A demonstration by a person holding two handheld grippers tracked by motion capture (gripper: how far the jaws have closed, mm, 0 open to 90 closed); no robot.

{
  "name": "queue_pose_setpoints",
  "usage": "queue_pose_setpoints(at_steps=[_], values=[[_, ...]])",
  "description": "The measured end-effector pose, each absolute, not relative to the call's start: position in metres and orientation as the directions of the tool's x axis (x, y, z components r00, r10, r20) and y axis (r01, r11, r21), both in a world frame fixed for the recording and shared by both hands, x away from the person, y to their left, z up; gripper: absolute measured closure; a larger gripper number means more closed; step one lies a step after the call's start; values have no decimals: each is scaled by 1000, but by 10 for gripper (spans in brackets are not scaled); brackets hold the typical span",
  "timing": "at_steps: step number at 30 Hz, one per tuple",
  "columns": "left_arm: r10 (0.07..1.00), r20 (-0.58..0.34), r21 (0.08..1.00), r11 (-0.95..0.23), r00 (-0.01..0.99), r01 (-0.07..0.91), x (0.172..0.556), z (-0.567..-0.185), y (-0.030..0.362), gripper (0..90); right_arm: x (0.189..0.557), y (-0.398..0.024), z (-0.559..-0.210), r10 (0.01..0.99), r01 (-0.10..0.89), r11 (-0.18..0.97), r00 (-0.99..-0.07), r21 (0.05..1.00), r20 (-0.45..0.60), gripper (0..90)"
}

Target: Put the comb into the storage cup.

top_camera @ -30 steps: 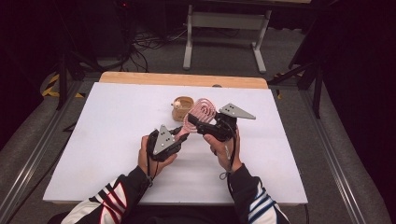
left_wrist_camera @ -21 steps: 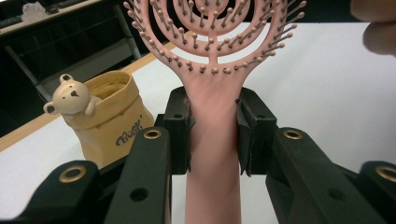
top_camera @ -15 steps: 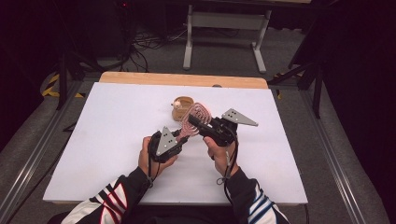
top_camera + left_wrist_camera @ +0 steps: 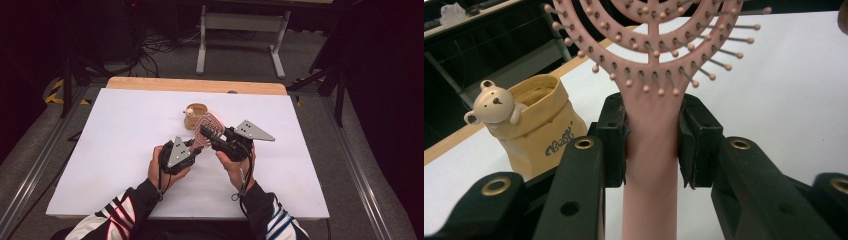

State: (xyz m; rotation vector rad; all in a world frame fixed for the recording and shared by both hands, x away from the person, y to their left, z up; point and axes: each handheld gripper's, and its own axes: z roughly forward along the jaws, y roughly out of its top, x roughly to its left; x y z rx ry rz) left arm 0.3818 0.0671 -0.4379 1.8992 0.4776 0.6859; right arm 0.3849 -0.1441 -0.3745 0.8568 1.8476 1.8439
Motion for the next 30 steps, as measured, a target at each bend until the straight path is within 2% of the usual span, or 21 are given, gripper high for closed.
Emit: queue_pose_setpoints(at_steps=[20,24,30], values=[[562,246,908,-420,789,16,379,-439,76,551,371,-174,-353,712,10,-64,-700,998,53,637],[551,261,905,-426,793,-2,376,-437,82,504,369,-179,-349,723,-9,-61,-690,998,38,638],[543,286,905,-423,790,-37,365,-426,108,368,366,-186,-345,740,-28,-57,-673,998,23,638]])
